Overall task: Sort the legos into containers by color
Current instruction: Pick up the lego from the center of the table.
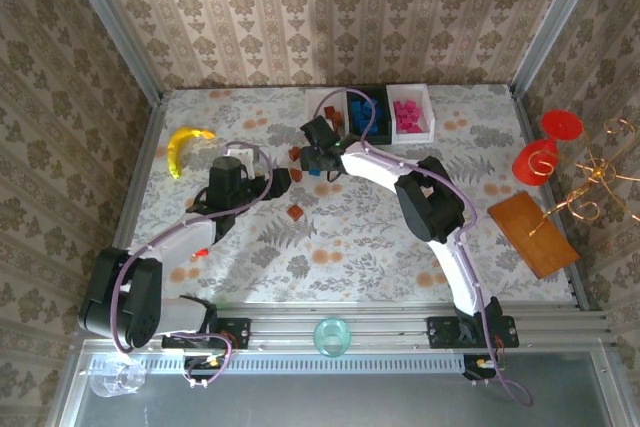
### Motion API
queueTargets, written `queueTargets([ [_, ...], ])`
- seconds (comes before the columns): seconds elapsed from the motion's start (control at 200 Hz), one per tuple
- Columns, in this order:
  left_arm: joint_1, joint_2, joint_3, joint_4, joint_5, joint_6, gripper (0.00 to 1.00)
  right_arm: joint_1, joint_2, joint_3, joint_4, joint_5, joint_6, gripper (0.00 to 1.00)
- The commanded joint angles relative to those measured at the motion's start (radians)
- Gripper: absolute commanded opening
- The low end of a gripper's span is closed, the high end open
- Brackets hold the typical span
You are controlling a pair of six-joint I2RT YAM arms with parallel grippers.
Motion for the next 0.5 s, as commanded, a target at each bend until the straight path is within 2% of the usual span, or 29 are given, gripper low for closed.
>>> queueTargets([
  [0.0,0.005,0.019,-0.013,0.029,0.021,-0.024,0.9,0.007,0.045,0.045,-0.068,0.045,0.033,0.71],
  [0.285,0.004,0.017,-0.012,0.031,0.031,-0.023,0.9,0.006,0.063,0.024,-0.069,0.036,0.03,0.68],
  [0.495,0.003,0.025,-0.007,0.032,0.043,-0.023,0.89,-0.001,0.036,-0.041,-0.022,0.01,-0.019,0.48],
])
